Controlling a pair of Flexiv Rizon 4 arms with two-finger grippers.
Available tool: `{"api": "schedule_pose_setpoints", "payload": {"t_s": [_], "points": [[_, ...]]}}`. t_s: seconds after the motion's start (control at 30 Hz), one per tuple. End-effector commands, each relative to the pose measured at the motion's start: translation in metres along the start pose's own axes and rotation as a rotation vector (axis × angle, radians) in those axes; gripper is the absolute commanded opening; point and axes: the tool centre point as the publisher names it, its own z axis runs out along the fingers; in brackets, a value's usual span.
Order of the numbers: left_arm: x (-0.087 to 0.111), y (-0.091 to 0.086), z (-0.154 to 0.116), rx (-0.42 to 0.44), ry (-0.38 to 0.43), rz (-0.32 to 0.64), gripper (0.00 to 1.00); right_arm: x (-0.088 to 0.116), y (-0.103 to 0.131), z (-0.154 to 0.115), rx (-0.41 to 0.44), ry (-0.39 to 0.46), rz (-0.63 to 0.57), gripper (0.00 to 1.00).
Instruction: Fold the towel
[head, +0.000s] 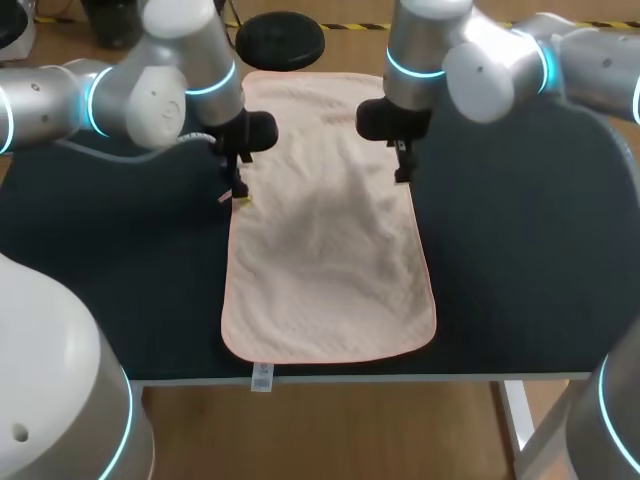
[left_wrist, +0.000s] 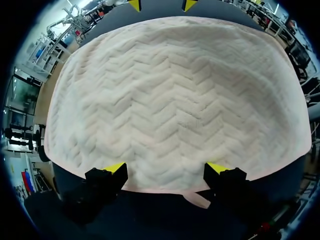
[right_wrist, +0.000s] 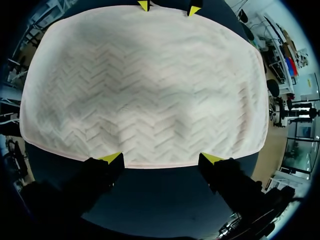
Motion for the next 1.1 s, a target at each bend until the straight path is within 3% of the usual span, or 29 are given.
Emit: {"api": "schedule_pose_setpoints", "payload": {"t_s": [0.03, 0.47, 1.0, 1.07, 1.1], "points": [[-0.005, -0.003, 0.007, -0.004, 0.017, 0.006, 1.00, -0.007, -0.001, 0.012, -0.015, 0.024, 0.017, 1.00], [-0.004, 0.001, 0.005, -0.009, 0.040, 0.004, 1.00, -0.001, 0.001, 0.033, -0.014, 0.069, 0.040, 1.00], [0.002, 0.001, 0.012, 0.007, 0.071, -0.007, 1.00, 0.001, -0.004, 0.040, -0.017, 0.093, 0.055, 1.00], [0.003, 0.001, 0.013, 0.009, 0.074, -0.006, 0.85, 0.001, -0.005, 0.040, -0.016, 0.095, 0.055, 1.00], [0.003, 0.001, 0.013, 0.009, 0.075, -0.006, 0.84, 0.000, -0.005, 0.040, -0.016, 0.096, 0.055, 1.00]]}}
